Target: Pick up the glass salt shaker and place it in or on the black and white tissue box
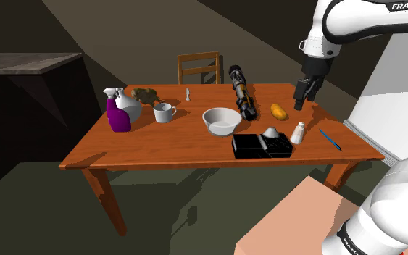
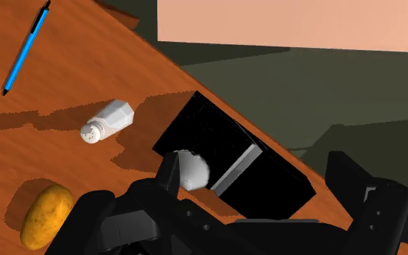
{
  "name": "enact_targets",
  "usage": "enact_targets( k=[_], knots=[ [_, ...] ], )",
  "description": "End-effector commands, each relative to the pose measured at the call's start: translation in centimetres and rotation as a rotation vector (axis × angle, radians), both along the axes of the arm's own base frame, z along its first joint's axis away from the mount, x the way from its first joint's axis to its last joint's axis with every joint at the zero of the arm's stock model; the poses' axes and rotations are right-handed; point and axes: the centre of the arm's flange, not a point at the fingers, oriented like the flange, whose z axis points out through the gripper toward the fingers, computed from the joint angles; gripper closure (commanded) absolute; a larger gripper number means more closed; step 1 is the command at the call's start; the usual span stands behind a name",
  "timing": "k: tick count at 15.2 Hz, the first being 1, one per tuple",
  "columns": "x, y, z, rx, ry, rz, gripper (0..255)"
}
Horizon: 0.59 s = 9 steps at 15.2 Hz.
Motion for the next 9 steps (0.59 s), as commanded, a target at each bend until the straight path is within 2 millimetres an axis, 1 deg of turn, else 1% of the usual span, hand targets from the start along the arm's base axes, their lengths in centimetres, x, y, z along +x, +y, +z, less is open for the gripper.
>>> enact_targets(
  k=[1, 9],
  knots=[
    [0.2, -2.4, -1.4, 0.013, -0.001, 0.016, 0],
    [2.0, -11.6, -7.4, 0.066, 0.0, 0.07, 0]
  ],
)
